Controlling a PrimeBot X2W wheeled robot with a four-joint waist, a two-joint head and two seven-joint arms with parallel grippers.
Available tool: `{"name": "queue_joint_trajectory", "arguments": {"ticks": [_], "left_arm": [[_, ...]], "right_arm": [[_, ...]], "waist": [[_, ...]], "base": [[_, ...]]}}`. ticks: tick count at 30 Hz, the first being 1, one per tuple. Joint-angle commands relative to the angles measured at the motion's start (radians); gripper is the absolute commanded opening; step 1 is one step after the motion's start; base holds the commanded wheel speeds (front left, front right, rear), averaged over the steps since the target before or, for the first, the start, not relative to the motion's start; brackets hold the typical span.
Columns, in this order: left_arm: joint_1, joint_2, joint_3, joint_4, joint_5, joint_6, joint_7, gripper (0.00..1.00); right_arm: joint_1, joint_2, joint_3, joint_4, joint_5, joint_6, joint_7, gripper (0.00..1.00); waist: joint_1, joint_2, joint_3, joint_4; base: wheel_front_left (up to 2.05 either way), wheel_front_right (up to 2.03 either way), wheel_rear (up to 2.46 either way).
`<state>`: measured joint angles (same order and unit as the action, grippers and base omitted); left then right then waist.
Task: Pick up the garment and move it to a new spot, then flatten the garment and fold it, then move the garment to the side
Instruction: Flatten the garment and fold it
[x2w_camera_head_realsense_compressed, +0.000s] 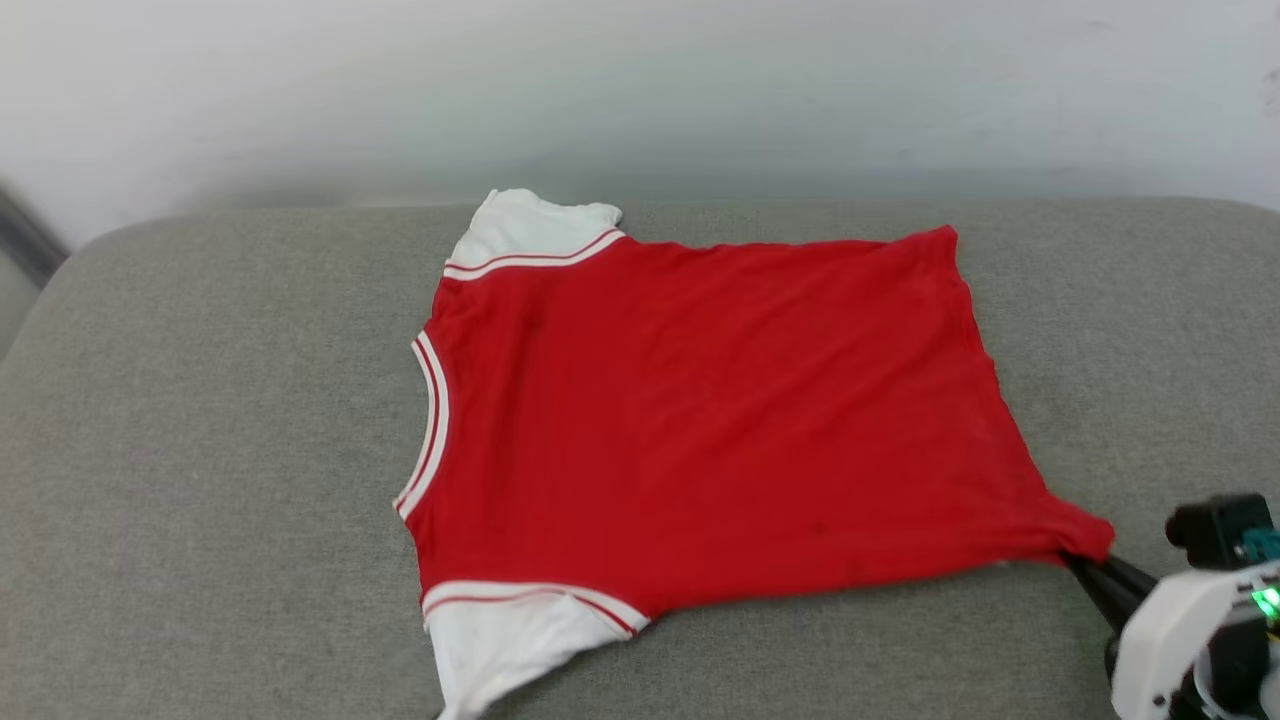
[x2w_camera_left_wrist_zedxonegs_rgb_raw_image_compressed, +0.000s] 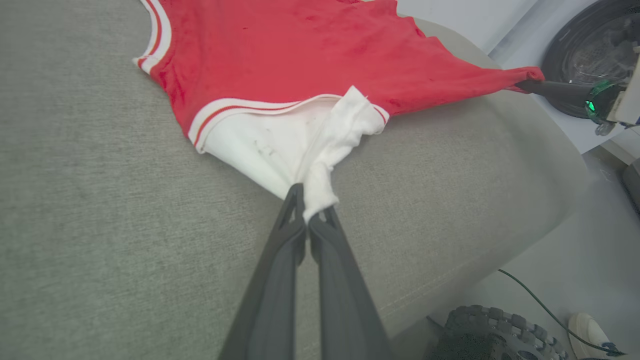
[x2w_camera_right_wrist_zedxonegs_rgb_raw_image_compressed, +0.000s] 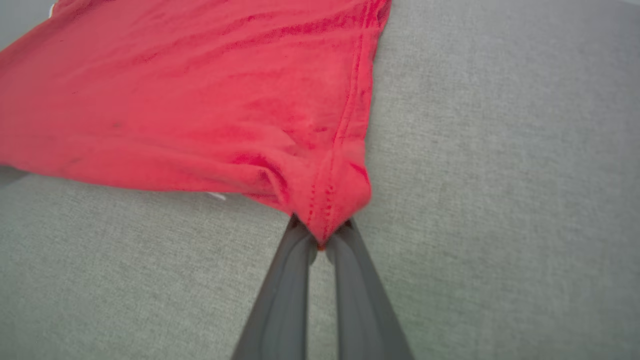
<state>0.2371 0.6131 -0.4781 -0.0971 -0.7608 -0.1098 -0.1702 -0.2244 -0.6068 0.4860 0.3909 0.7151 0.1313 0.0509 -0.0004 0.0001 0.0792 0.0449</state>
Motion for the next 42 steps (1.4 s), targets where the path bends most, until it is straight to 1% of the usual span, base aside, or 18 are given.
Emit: {"name": "queue_joint_trajectory", "arguments": {"ticks": [1,5,9,11,17,24,27,31,37,42], "left_arm": [[0.011,0.002,-0.001,-0.007,0.004,0.006,0.000,0.00],[0.045,0.005,-0.018,-0.040,0.014,0.013,-0.001,0.00],[0.013,0.007,-0.011,-0.058,0.039,0.019,-0.018,0.00],[-0.004,-0.013,0.011,-0.069,0.020,0.029,-0.033,0.00],[-0.093,-0.003,0.063,-0.121,0.045,0.027,-0.056,0.00],[-0.245,-0.007,0.119,-0.136,0.072,0.016,-0.074,0.00],[-0.310,-0.004,0.121,-0.109,0.071,0.007,-0.072,0.00],[-0.400,0.006,0.109,-0.040,0.076,-0.003,-0.050,0.00],[-0.525,0.003,0.082,0.091,0.057,-0.014,-0.047,0.00],[-0.610,-0.002,0.035,0.196,0.056,-0.019,-0.054,0.00]], "right_arm": [[0.021,-0.010,-0.009,-0.008,-0.003,-0.001,0.003,0.00],[0.118,0.000,-0.098,-0.085,-0.028,-0.001,0.039,0.00],[0.176,0.021,-0.172,-0.160,-0.063,-0.001,0.081,0.00],[0.186,0.032,-0.205,-0.203,-0.081,-0.001,0.102,0.00],[0.186,0.076,-0.293,-0.313,-0.104,-0.001,0.161,0.00],[0.114,0.108,-0.338,-0.386,-0.150,-0.001,0.223,0.00],[0.069,0.116,-0.338,-0.384,-0.174,-0.001,0.257,0.00],[-0.005,0.124,-0.320,-0.358,-0.195,-0.001,0.309,0.00],[-0.126,0.141,-0.286,-0.279,-0.231,-0.001,0.360,0.00],[-0.200,0.156,-0.260,-0.206,-0.271,-0.001,0.386,0.00]], "waist": [[0.0004,-0.0001,-0.002,-0.001],[0.0004,-0.0001,0.001,0.000],[0.0004,-0.0001,0.006,0.000],[0.0004,-0.0001,0.010,-0.001],[0.0004,-0.0001,0.043,-0.004],[0.0004,-0.0001,0.130,-0.010],[0.0004,-0.0001,0.169,-0.012],[0.0004,-0.0001,0.220,-0.017],[0.0004,-0.0001,0.281,-0.018],[0.0004,-0.0001,0.308,-0.010]], "base": [[0.00,0.00,0.00],[0.00,0.00,0.00],[0.00,0.00,0.00],[0.00,0.00,0.00],[0.00,0.00,0.00],[0.00,0.00,0.00],[0.00,0.00,0.00],[0.00,0.00,0.00],[0.00,0.00,0.00],[0.00,0.00,0.00]]}}
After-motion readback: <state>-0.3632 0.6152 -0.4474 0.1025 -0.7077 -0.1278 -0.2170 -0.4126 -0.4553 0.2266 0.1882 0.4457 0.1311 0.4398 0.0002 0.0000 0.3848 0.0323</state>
